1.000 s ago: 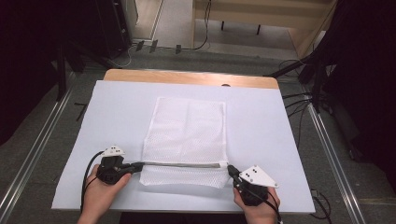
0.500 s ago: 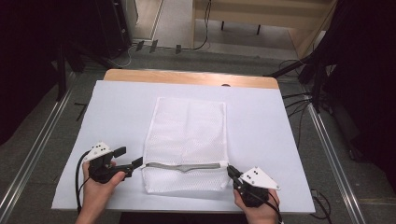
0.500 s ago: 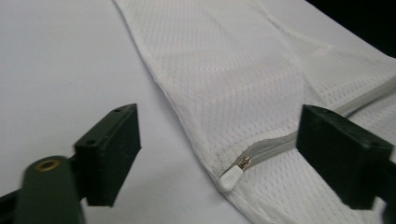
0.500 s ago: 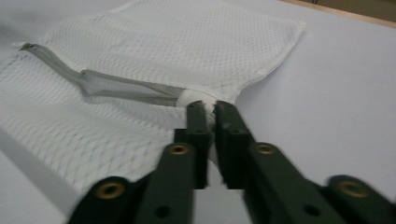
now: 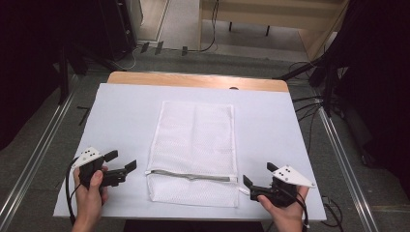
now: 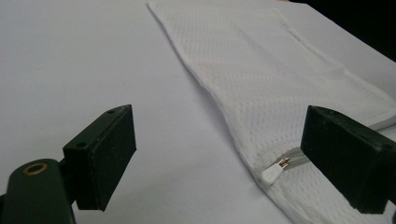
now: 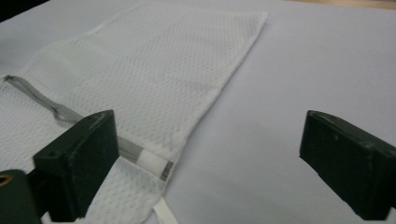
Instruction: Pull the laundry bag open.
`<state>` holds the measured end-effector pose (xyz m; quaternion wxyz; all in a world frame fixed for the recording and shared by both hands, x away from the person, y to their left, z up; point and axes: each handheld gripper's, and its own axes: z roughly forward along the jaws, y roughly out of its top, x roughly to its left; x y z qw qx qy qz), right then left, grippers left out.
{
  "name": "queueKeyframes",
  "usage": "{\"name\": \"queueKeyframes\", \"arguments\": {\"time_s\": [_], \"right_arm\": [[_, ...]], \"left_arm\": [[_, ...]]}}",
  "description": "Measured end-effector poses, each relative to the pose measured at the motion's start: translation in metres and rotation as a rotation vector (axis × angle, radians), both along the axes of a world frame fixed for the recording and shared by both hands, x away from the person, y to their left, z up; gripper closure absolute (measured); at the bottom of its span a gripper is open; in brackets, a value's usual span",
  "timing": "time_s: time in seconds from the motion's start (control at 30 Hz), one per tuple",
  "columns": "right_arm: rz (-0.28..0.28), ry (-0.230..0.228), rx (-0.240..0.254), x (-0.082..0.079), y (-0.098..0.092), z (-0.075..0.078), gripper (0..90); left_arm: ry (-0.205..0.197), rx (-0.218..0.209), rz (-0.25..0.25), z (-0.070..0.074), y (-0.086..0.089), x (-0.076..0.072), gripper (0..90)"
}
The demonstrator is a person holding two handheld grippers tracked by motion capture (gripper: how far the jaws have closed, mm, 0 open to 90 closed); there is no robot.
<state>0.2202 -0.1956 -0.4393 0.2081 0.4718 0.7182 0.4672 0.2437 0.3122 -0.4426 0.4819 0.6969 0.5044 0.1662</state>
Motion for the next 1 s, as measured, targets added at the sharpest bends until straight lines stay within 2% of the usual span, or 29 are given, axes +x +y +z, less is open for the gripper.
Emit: {"name": "queueKeyframes", "arguments": {"time_s": [0.1,0.2,0.27,0.43,0.57,0.67,0.8,0.87,1.0], "right_arm": [[-0.012,0.002,0.017,0.004,-0.016,-0.001,0.1],[-0.037,-0.014,0.015,0.007,-0.032,-0.002,0.0],[-0.062,-0.021,0.017,0.010,-0.043,-0.003,0.0],[-0.118,-0.034,0.051,0.015,-0.075,-0.007,0.0],[-0.152,-0.053,0.060,0.016,-0.094,-0.009,0.0],[-0.171,-0.072,0.056,0.015,-0.105,-0.009,0.0],[-0.203,-0.079,0.064,0.014,-0.120,-0.010,0.0],[-0.214,-0.077,0.077,0.014,-0.124,-0.011,0.0],[-0.213,-0.071,0.062,0.015,-0.124,-0.012,0.0]], "left_arm": [[-0.008,0.009,0.008,-0.001,0.007,-0.002,9.8],[-0.021,0.049,0.014,-0.001,0.013,-0.005,8.7],[-0.031,0.055,0.014,-0.002,0.019,-0.006,8.3],[-0.058,0.035,0.034,-0.002,0.036,-0.009,3.2],[-0.088,0.026,0.043,0.000,0.045,-0.013,0.0],[-0.104,0.046,0.066,0.001,0.049,-0.014,0.0],[-0.093,0.049,0.067,0.000,0.051,-0.013,0.0],[-0.093,0.059,0.067,-0.001,0.050,-0.013,0.0],[-0.090,0.083,0.060,-0.002,0.046,-0.012,0.0]]}}
